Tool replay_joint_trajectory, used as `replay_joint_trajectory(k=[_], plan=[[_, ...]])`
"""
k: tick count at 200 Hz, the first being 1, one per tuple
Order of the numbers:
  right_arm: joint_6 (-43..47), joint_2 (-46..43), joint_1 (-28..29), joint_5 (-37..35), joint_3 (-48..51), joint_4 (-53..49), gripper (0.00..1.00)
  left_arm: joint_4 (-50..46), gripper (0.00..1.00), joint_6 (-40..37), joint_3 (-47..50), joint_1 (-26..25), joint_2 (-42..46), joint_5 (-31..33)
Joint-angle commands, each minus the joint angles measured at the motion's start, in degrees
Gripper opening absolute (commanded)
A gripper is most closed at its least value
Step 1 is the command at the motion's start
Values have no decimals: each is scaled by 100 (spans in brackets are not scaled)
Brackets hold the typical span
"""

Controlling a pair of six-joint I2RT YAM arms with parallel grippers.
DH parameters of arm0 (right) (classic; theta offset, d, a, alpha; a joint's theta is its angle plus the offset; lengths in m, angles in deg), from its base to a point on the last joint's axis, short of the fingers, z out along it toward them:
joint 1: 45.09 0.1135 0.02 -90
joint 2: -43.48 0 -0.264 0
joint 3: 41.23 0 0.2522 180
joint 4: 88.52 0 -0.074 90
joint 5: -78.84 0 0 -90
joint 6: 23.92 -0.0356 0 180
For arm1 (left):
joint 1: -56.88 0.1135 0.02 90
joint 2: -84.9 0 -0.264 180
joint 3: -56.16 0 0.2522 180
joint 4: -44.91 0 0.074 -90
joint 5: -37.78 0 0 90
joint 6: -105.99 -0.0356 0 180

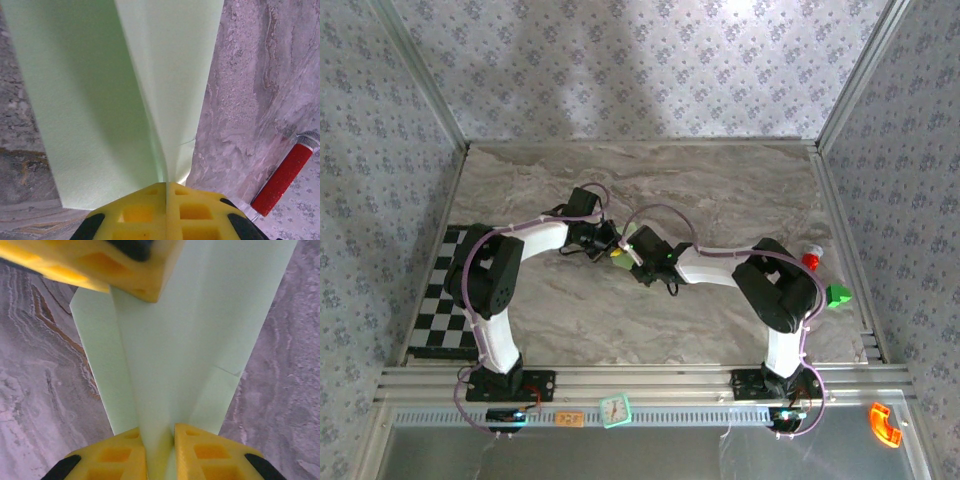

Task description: Fold a paper plane with a square sheet of paper (pick it up from the middle)

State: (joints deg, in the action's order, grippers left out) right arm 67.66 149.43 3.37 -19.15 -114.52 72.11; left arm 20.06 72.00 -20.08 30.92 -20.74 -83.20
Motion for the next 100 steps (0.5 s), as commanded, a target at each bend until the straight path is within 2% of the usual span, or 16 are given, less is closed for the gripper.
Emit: replay_joint_trajectory(k=[1, 44, 100], plan=[[-216, 110, 7, 288, -19, -29, 20, -213, 11, -81, -112, -7, 315, 147], [-509, 124, -91, 768, 191, 115, 19, -266, 28, -82, 3, 182, 599, 406], [-948, 176, -364, 1562, 439, 373, 19, 145, 42, 71, 635, 371, 1288, 842]])
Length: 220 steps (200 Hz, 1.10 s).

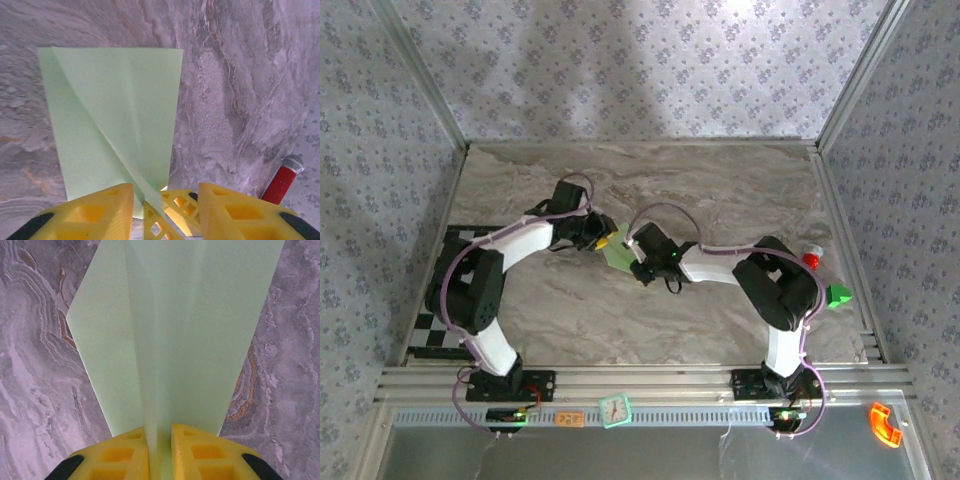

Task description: Fold a paper plane with a square sheet of paper (pick it up from the middle)

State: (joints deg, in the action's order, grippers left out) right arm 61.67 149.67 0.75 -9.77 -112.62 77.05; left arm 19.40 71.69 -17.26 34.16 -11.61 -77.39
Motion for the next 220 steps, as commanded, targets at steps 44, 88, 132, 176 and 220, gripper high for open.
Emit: replay_joint_trajectory(k=[44, 88, 132, 176, 220], plan=[[-755, 261, -398, 1426, 298, 37, 19, 1211, 51, 185, 1133, -8, 774, 181], [-1203, 274, -718, 2126, 365, 246, 19, 1731, 61, -42, 1343, -283, 500, 73], [-1549, 323, -941, 2544, 392, 470, 18, 1657, 60, -200, 1013, -453, -5, 26], [-1682, 359, -1029, 2701, 402, 566, 18, 1530, 53, -318, 694, -518, -391, -58], [-1789, 375, -1095, 2829, 414, 629, 18, 1215, 47, -441, 483, -527, -629, -32]])
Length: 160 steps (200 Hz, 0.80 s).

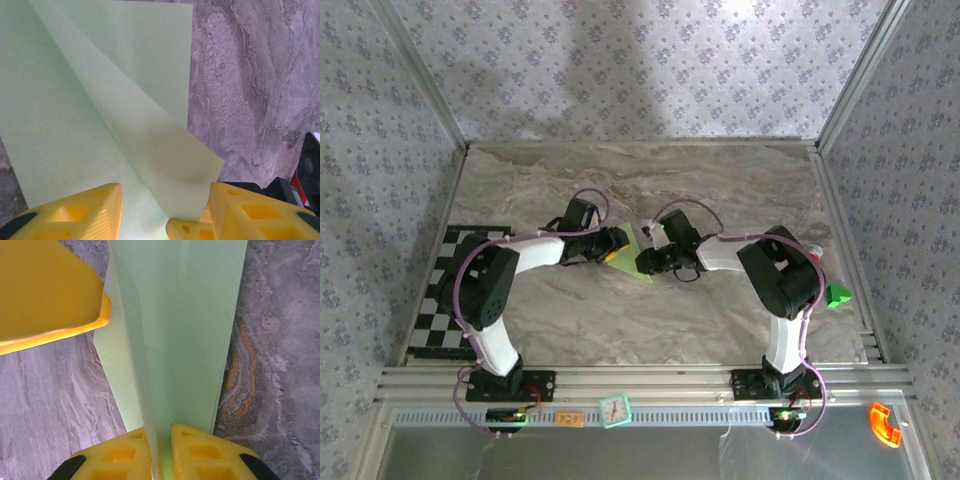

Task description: Fold a paper plane with a square sheet of paper (pick it up from the middle)

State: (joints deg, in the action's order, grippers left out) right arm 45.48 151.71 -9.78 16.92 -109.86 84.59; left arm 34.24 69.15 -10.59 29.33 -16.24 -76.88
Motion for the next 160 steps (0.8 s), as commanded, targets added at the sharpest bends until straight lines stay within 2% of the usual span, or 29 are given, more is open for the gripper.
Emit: replay_joint_trajectory(k=[1, 33, 104, 160], plan=[[-175, 172, -41, 166, 137, -125, 18, -276, 47, -190, -189, -46, -172, -82], [-290, 198, -112, 312, 150, -60, 18, -305, 41, -199, -227, -49, -285, -83], [-475, 315, -217, 590, 144, 7, 17, -489, 45, -315, -349, -64, -471, -74], [-592, 222, -271, 773, 99, -92, 21, -1173, 45, -404, -508, -88, -677, 185]])
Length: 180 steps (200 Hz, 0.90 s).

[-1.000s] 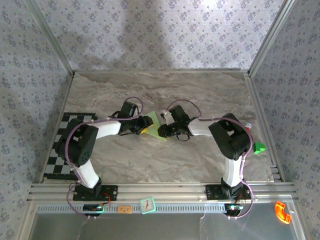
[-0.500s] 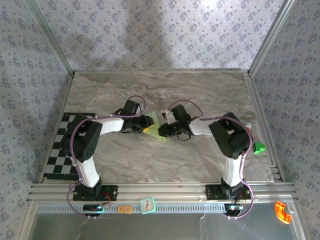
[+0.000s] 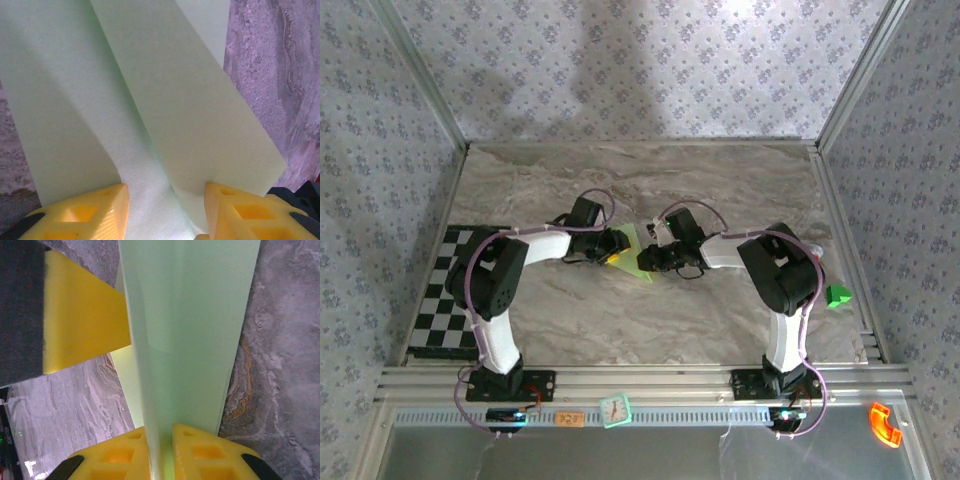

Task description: Fold a paper plane with a square sheet of paper (pick it up from the middle)

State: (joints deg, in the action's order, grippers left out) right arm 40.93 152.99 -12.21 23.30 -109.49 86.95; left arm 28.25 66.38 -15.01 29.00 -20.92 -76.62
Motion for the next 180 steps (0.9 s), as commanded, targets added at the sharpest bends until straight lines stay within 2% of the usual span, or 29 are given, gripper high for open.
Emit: replay_joint_trajectory(k=[1, 58, 98, 125, 151, 180], plan=[[-139, 99, -32, 137, 58, -331, 21, -577, 45, -126, -67, -58, -215, 161], [-166, -9, -80, 275, 32, -517, 23, -695, 43, -117, -68, -54, -316, 203], [-211, 146, -81, 278, -12, -581, 16, -665, 43, -128, -92, -56, -214, 189], [-253, 245, -98, 238, -25, -636, 14, -480, 42, -161, -67, -55, 160, 208], [-344, 295, -141, 262, -4, -583, 14, -29, 39, -188, 96, -35, 503, 140], [-420, 325, -210, 349, 10, -501, 14, 1174, 30, 157, 519, 109, 456, -609]])
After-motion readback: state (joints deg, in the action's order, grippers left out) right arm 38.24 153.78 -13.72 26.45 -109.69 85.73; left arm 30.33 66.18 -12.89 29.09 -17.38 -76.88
